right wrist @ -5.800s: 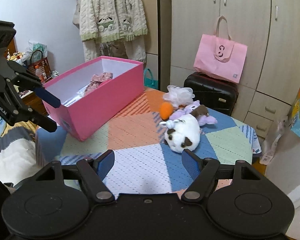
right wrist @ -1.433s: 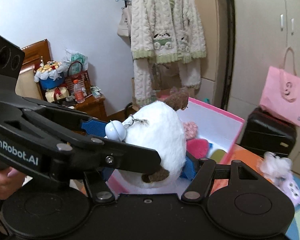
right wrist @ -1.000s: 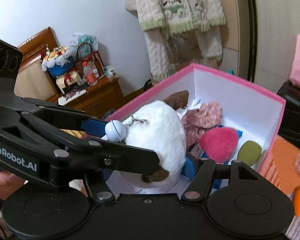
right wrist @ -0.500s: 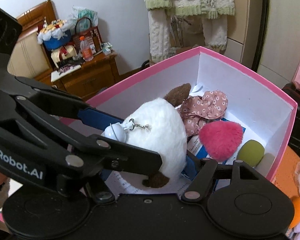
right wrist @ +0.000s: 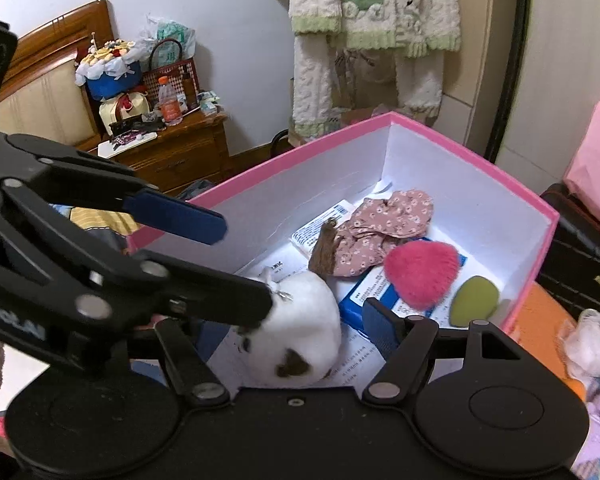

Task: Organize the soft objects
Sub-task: 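Move both grippers back toward the orange sponge and white bath puff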

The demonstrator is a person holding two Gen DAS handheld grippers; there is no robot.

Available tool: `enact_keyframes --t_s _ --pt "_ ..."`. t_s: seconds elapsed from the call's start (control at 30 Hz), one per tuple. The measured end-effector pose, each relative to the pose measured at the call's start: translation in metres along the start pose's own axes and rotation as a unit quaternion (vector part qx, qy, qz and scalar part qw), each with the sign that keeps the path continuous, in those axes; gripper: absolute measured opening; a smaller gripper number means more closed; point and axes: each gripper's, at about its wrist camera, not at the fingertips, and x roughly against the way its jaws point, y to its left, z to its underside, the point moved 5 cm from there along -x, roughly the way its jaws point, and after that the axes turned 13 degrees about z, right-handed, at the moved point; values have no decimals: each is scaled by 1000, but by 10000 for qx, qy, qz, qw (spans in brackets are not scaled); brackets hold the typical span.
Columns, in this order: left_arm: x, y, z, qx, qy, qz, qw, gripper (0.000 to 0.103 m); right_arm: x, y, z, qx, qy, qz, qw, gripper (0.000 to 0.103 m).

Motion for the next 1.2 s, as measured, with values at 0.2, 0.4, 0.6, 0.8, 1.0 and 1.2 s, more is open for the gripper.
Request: enact_keyframes --t_s 0.2,0.4,0.6,0.8,1.0,1.2 --pt "29 -26 4 -379 -80 70 9992 63 32 -5 5 23 -119 207 9997 77" --pt "48 -55 8 -765 -9 127 9970 63 63 -13 20 24 -168 335 9993 77" --pt "54 -86 12 -1065 177 285 9937 63 99 -27 43 -62 -264 378 9989 77" --pt "46 -119 19 -1303 409 536 9892 64 134 -50 76 -295 -395 485 9976 77" --pt "26 -148 26 -1434 678 800 9841 64 157 -80 107 -603 -482 679 9947 77" --pt "-5 -179 27 -1626 947 1039 9766 64 165 -110 130 -912 -595 709 9915 77"
